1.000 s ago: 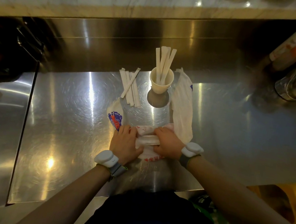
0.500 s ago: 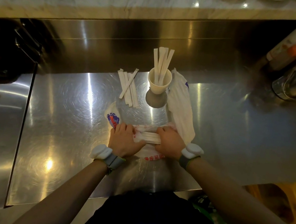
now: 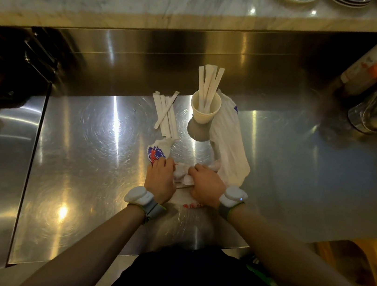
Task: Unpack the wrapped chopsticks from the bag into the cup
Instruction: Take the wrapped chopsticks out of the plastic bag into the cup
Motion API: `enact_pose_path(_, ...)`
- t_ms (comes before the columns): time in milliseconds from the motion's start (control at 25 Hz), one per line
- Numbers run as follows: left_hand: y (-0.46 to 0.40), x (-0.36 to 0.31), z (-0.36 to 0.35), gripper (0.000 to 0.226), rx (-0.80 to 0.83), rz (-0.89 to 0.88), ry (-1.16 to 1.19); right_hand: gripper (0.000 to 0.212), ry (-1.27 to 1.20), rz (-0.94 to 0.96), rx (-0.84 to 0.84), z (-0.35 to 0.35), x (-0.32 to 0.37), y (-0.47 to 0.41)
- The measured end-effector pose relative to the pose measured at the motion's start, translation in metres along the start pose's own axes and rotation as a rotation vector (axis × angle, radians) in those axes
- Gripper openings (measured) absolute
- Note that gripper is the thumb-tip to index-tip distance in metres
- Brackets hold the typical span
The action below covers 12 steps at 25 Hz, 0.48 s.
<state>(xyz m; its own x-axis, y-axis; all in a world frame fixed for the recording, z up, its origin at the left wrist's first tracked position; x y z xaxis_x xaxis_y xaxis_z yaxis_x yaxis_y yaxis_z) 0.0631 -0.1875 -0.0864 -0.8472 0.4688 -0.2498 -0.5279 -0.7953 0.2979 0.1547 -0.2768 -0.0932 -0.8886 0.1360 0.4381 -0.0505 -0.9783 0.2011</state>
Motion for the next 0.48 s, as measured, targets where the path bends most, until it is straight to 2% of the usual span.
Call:
enact_pose_path(160, 0.002, -0.007, 0.006, 0.025, -0.011, -0.018, 0.04, 0.022, -0.194, -0.021, -0.151, 0.015, -0.003, 0.007)
enact_pose_path(320, 0.006, -0.015, 0.013, 0.024, -0.056, -0.055, 0.05, 0.011, -0.364, -0.06, -0.206, 0.029, -0.007, 0.009)
enact_pose_path(480, 0.01, -0.017, 0.015, 0.018, -0.059, -0.132, 0.036, 0.033, -0.451, -0.067, -0.202, 0.065, -0.007, 0.006)
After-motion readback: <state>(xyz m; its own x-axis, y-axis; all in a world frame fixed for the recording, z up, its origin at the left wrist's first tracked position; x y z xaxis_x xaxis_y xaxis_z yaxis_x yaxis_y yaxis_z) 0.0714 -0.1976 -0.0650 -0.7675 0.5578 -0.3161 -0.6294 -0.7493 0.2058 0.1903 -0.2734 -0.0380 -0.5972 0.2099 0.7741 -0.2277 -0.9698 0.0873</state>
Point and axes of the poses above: each hand's wrist, its own y-axis away from the middle knuckle, its own z-axis out of the back of the hand, x = y × z, the point moved 5 cm from there along -y, towards the middle knuckle, and after that the axes turned 15 degrees about z, right-handed, at the moved point
